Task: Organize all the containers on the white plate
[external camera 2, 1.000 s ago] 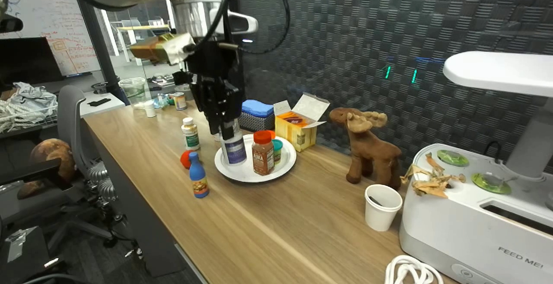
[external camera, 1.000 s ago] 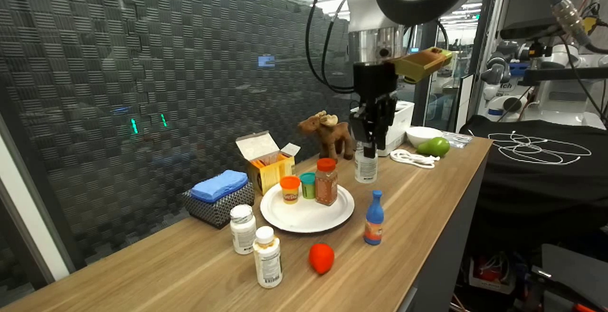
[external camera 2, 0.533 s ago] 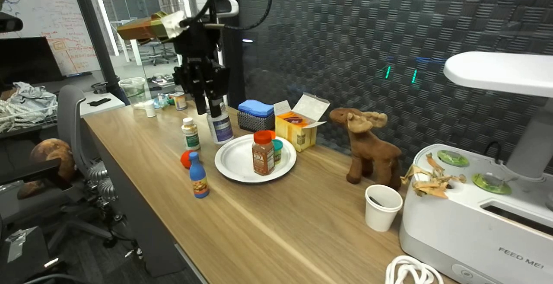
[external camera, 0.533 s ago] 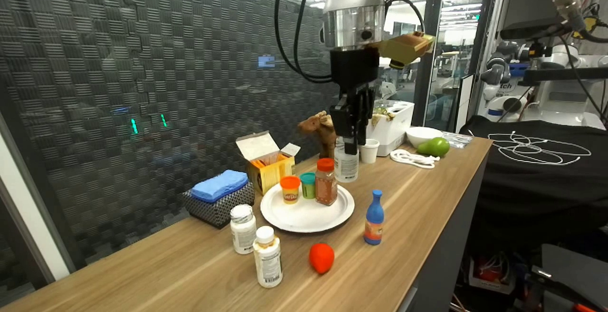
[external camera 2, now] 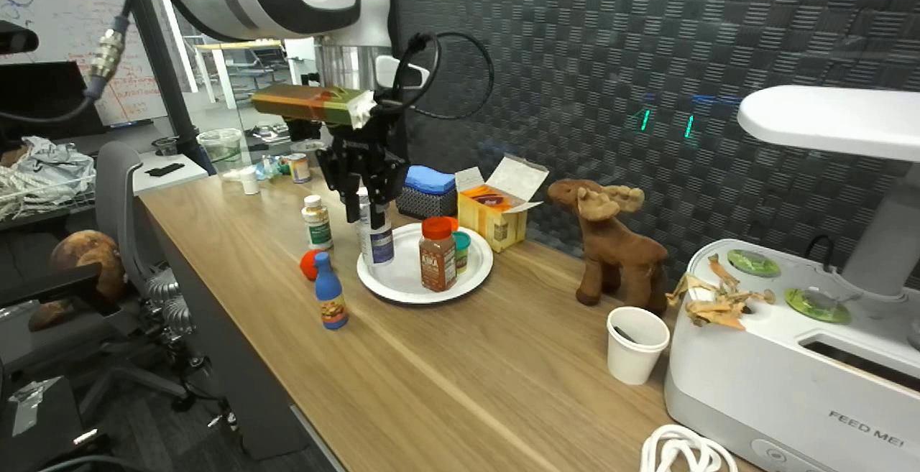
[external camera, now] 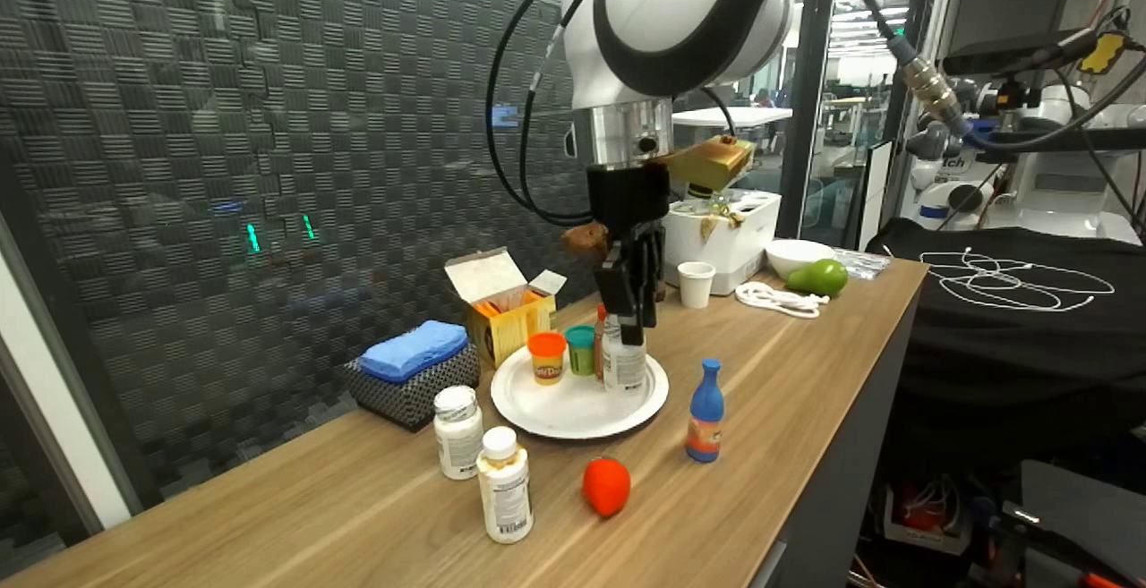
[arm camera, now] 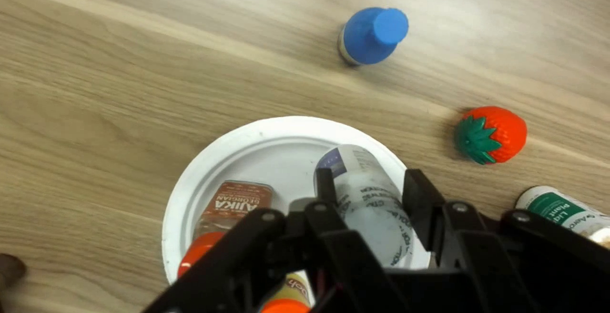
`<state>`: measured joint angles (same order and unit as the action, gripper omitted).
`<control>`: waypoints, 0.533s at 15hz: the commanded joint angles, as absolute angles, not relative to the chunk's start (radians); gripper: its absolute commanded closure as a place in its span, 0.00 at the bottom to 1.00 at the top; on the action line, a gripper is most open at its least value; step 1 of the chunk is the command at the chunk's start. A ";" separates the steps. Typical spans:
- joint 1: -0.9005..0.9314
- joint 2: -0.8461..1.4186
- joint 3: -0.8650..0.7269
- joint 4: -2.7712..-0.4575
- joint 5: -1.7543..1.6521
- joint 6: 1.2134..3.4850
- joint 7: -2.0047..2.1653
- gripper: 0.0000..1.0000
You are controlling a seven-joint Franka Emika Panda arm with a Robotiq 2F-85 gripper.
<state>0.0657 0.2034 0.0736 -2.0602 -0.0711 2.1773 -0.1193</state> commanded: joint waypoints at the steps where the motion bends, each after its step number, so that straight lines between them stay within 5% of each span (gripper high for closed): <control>1: 0.056 0.282 0.084 -1.952 -0.033 2.166 -0.199 0.84; 8: 0.052 0.366 0.087 -1.850 -0.034 2.176 -0.247 0.84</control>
